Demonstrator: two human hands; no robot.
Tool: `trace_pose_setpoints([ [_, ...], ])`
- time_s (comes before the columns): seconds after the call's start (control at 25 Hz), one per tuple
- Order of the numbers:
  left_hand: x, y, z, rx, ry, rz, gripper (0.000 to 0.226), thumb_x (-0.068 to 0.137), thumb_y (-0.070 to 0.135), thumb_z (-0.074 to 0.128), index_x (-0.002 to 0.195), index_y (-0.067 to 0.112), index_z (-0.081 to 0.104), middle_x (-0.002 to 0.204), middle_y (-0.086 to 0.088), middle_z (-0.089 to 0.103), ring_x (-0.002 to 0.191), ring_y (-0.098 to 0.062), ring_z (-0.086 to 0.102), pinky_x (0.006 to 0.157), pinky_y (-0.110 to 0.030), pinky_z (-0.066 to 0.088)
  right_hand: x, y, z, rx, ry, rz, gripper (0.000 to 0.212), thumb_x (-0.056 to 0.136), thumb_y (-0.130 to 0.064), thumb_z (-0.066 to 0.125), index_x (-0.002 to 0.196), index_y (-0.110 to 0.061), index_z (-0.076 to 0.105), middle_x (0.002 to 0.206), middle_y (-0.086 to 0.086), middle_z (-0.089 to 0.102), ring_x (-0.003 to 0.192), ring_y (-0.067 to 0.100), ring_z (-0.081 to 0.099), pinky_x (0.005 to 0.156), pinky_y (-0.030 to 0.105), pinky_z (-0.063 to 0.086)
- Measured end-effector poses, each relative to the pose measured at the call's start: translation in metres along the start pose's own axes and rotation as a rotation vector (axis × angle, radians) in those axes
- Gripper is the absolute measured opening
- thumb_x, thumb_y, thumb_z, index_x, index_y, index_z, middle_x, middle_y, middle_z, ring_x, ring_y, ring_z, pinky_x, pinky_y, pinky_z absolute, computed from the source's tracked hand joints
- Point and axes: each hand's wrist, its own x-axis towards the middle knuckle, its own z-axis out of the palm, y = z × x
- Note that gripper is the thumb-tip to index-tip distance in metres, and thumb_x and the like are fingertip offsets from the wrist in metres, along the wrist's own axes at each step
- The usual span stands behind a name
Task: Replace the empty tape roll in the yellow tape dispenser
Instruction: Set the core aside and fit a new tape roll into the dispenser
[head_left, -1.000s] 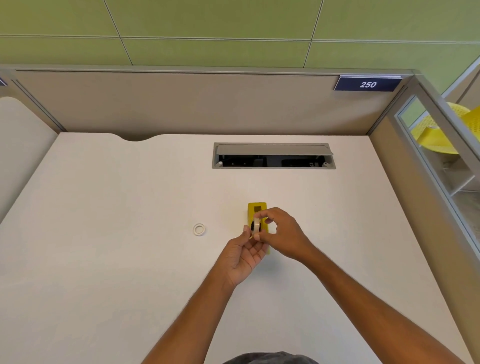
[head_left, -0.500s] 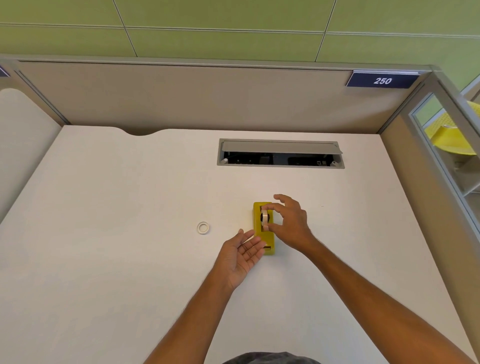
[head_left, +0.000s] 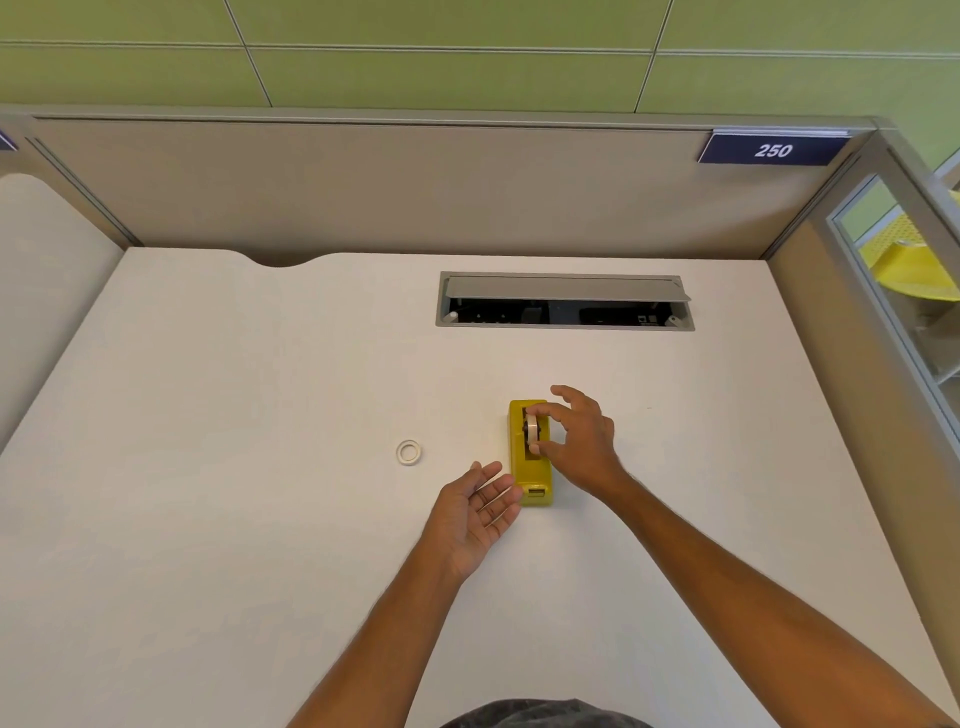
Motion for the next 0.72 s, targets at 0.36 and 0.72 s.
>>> trace_pose_setpoints([
  [0.36,0.001,0.0,-0.002,0.011,0.009,0.018,0.033,0.106,0.034,0.064,0.124,0.009,0.076,0.114,-0.014,0.082,0.109,-0.034,0.078,0.089,-0.043,0.063,0.002,-0.004,0.002,-0.087,-0.023,0.014,0.057,0.089,-0.034,0.086,0.142,-0.036,0.066,0.17,0.0,0.037,0.157,0.024,0.029,0.123,0.05,0.027],
  [0.72,0.006,0.005,0.007,0.479,0.173,0.274,0.019,0.103,0.014,0.063,0.115,0.01,0.077,0.102,-0.013,0.079,0.09,-0.026,0.076,0.086,-0.037,0.066,0.0,-0.015,0.004,-0.464,-0.053,-0.067,0.053,0.092,-0.038,0.077,0.144,-0.036,0.062,0.176,0.01,0.021,0.156,0.031,0.029,0.117,0.052,0.035],
])
